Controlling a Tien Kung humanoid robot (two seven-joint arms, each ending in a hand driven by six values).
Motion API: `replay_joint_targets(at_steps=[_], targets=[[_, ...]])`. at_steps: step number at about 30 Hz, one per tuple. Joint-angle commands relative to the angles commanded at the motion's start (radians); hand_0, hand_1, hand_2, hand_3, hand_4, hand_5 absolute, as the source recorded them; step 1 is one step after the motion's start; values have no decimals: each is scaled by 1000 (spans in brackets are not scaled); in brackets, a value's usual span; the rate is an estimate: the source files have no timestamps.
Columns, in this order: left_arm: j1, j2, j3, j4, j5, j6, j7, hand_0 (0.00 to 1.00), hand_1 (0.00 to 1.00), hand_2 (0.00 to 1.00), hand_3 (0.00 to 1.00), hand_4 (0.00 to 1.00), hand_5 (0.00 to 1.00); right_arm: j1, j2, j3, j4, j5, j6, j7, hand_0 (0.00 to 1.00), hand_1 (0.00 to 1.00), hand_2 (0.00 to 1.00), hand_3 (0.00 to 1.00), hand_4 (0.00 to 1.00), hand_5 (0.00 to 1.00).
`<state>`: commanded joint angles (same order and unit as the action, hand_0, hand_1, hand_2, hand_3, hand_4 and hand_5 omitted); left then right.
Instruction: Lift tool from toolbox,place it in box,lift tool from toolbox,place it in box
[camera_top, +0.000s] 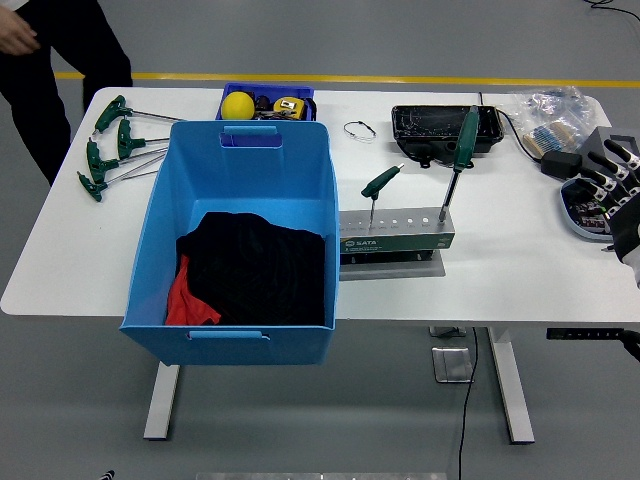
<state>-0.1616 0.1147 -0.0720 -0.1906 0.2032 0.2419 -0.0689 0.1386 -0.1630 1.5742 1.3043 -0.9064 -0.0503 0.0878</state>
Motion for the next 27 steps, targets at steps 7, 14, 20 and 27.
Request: replay_joint_targets(at_steps=[7,14,20,27], targets=[[-2,-2,21,0,-30,3,-8,797,846,872,768,755,708,2,2,0,1,-17,-5,11,712,641,741,767,998,914],[0,-3,43,1,-58,4,-17,796,847,869,768,754,704,0,7,4,2,-33,-34,48,727,683,780,796,998,912],[-6,-2,72,1,-94,6,-25,796,845,869,765,751,701,6,8,6,4,-29,-47,71,749,720,812,822,998,909],[-8,-3,44,2,-76,7,-22,798,844,867,762,748,697,7,11,7,3,-48,-53,81,749,728,813,825,998,911]])
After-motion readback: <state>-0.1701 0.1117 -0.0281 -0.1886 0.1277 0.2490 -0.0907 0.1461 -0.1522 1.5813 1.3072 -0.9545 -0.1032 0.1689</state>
